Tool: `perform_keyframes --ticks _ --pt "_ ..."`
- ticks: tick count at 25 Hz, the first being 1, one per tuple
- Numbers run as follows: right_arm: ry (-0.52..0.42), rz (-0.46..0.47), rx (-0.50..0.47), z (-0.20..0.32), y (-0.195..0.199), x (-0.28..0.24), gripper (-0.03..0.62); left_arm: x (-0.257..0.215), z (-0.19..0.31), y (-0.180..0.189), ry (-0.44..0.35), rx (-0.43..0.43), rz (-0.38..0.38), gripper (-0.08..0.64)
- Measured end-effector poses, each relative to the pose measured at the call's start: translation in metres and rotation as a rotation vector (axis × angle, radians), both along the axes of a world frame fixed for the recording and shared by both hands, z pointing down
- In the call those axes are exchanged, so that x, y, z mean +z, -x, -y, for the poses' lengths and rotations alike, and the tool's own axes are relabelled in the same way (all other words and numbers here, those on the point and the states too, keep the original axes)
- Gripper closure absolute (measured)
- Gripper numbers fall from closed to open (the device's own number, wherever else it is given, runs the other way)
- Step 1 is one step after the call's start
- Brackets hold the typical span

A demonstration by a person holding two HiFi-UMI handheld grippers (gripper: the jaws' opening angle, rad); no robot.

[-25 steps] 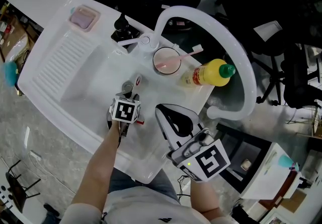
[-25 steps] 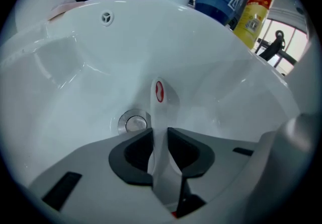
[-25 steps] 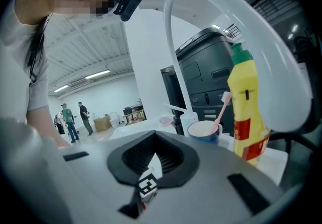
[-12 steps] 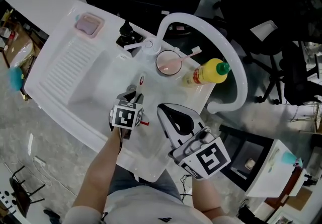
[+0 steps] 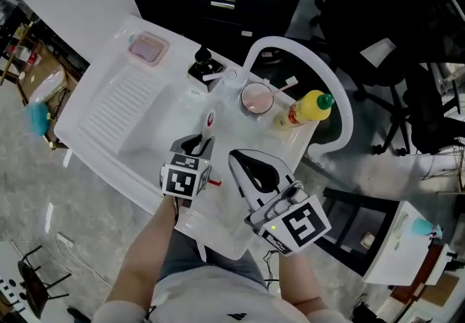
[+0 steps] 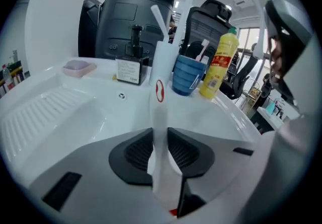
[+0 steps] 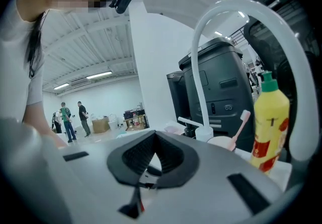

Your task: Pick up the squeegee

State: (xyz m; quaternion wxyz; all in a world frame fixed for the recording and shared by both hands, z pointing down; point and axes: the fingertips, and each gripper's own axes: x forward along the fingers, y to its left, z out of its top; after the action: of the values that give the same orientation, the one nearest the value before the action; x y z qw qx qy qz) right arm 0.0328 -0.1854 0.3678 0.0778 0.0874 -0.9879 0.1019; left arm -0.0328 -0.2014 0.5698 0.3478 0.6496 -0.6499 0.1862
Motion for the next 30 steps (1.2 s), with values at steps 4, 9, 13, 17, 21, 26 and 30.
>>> perform_keyframes --ticks 4,9,13,17,21,26,30 --pt "-0.009 0.012 -0.002 -0.010 0.012 -0.009 0.583 -0.024 -0.011 0.011 -0.042 0.001 0.007 0.459" --pt "-0.022 0.025 -0.003 -0.025 0.028 -0.022 0.583 -0.058 -0.025 0.023 -0.103 0.007 0.011 0.459" --pt "-0.030 0.030 -0.001 -0.038 0.043 -0.030 0.583 -0.080 -0.036 0.035 -0.144 0.023 0.027 0.459" --pt "-0.036 0.028 0.002 -0.050 0.056 -0.035 0.583 -0.098 -0.047 0.046 -0.178 0.036 0.033 0.459" --pt "-0.045 0.022 0.008 -0.061 0.069 -0.038 0.583 -0.117 -0.058 0.057 -0.227 0.038 0.018 0.459" --pt "-0.057 0.017 0.013 -0.073 0.084 -0.043 0.583 -0.143 -0.070 0.069 -0.289 0.050 0.015 0.459" --pt "-0.068 0.015 0.014 -0.083 0.095 -0.047 0.583 -0.166 -0.081 0.077 -0.349 0.063 0.013 0.459"
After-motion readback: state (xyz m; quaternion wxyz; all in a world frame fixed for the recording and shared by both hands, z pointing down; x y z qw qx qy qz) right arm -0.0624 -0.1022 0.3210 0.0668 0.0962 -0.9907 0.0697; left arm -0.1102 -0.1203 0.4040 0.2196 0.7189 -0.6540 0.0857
